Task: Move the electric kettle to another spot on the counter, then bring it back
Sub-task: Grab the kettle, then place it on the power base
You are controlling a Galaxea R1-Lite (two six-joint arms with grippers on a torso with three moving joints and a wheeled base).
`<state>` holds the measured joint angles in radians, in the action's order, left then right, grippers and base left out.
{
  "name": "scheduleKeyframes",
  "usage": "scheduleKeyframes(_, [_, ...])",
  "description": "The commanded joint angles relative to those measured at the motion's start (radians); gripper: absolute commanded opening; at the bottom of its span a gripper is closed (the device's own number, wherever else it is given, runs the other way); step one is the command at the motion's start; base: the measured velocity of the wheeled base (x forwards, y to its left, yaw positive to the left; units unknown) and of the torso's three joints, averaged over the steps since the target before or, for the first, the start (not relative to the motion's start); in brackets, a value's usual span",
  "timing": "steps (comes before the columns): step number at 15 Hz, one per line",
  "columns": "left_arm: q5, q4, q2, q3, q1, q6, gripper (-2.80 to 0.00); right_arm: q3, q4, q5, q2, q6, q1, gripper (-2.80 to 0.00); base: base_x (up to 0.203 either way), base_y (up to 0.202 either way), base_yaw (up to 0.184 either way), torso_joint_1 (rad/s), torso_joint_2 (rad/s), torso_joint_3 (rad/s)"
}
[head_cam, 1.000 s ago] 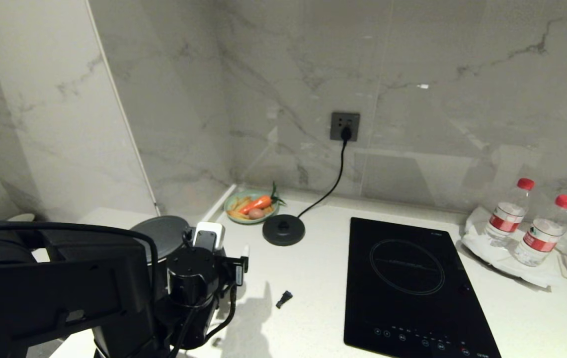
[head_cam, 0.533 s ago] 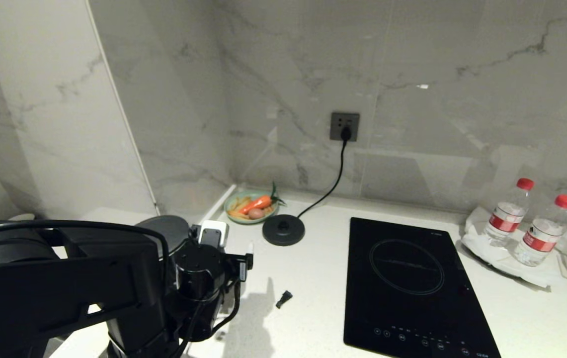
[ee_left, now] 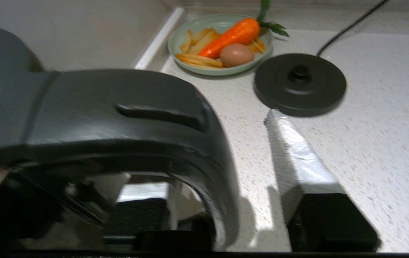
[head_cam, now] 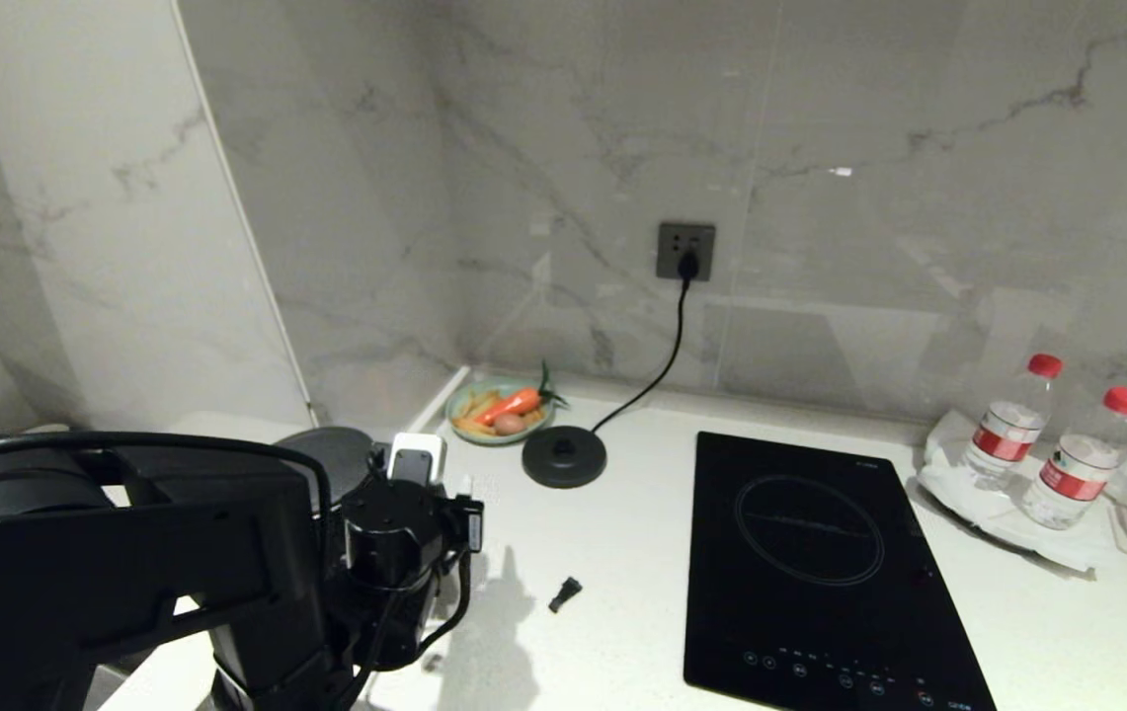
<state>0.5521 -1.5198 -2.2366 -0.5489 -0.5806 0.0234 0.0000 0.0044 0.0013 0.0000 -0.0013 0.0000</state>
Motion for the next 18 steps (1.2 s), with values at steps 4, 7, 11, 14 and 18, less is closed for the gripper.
scheduleKeyframes(4, [-0.001, -0.01, 0.002, 0.0, 0.008, -0.002, -2.8, 0.0, 0.0, 0.0, 0.002, 0.0, 0.0, -2.8, 0.0, 0.0, 0.0, 0.0, 0.0, 0.0])
scheduleKeyframes(7, [-0.004, -0.01, 0.007, 0.006, 0.008, -0.002, -2.8, 0.0, 0.0, 0.0, 0.002, 0.0, 0.0, -2.8, 0.0, 0.0, 0.0, 0.0, 0.0, 0.0])
scheduleKeyframes(11, [-0.004, -0.01, 0.079, 0.003, 0.001, -0.019, -2.8, 0.0, 0.0, 0.0, 0.002, 0.0, 0.0, -2.8, 0.0, 0.0, 0.0, 0.0, 0.0, 0.0])
scheduleKeyframes(14, [-0.004, 0.001, 0.169, -0.003, -0.031, -0.037, -2.8, 0.0, 0.0, 0.0, 0.002, 0.0, 0.0, -2.8, 0.0, 0.0, 0.0, 0.0, 0.0, 0.0])
scheduleKeyframes(18, [0.003, 0.089, 0.236, -0.041, -0.082, -0.062, -2.8, 0.0, 0.0, 0.0, 0.002, 0.0, 0.0, -2.8, 0.0, 0.0, 0.0, 0.0, 0.0, 0.0])
